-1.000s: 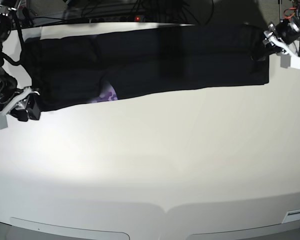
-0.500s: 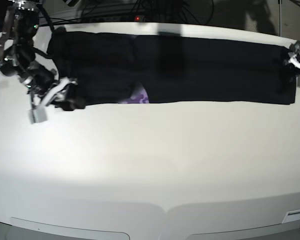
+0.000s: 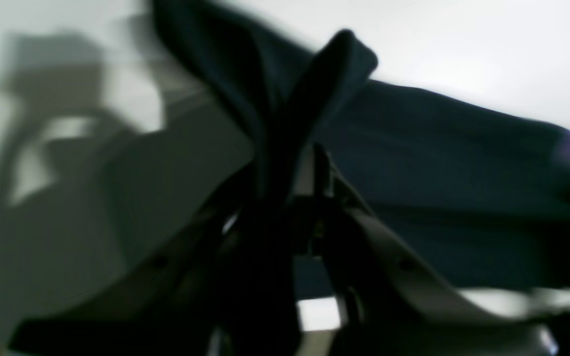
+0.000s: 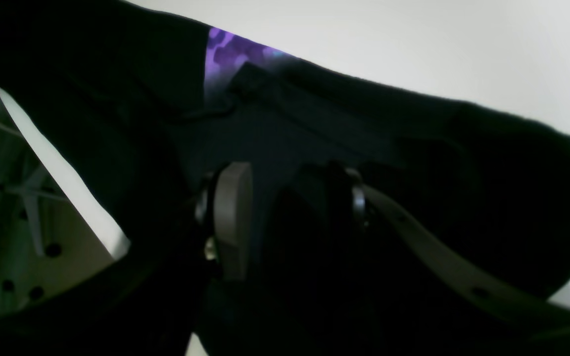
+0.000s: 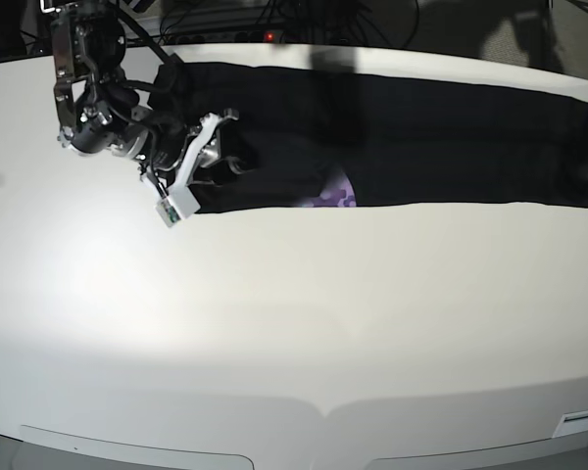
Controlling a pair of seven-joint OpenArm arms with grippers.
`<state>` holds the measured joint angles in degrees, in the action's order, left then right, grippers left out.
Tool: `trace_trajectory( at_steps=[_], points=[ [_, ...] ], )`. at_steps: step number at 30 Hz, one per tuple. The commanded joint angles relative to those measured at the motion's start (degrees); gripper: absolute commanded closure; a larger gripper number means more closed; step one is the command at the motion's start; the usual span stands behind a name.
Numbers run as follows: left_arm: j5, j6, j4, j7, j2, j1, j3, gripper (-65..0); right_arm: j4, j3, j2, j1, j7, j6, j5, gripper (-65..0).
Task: Fold the T-shirt properly
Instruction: 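Grasp the strip's ends and push them inward with both grippers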
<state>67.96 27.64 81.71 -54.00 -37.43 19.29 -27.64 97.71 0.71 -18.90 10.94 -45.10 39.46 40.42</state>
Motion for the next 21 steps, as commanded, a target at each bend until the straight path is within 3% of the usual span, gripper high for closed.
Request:
trace_trajectory(
  at_steps=[1,4,9,13,18,21],
  points=[
    [3.61,0.48,2.60,0.07,-0.33,0.28,-0.44,0.0,0.96,0.28,-0.61,-1.01,1.31,0.54,0.52,-25.3],
    [7.13,0.59,8.98,-0.24,3.58,2.14,-0.39,0.0,0.96,0.28,-0.63,-1.77,1.11,0.54,0.07,-25.3],
    [6.60,0.63,19.12,3.04,11.10,6.29,-0.09,0.0,0.96,0.28,-0.63,-2.84,1.14,0.54,0.07,-25.3],
    [2.10,0.61,23.02,6.08,14.82,7.37,3.45,0.0,0.96,0.28,-0.61,-4.07,1.07,0.54,0.13,-25.3],
    [-6.21,0.57,23.06,10.40,16.87,7.21,11.76,0.0,0.96,0.28,-0.63,-5.25,0.48,0.52,0.09,-25.3],
    [-10.27,-1.29,23.06,12.33,18.14,7.02,14.95,0.0,0.96,0.28,-0.63,-5.42,0.48,0.52,0.13,-25.3]
  ],
)
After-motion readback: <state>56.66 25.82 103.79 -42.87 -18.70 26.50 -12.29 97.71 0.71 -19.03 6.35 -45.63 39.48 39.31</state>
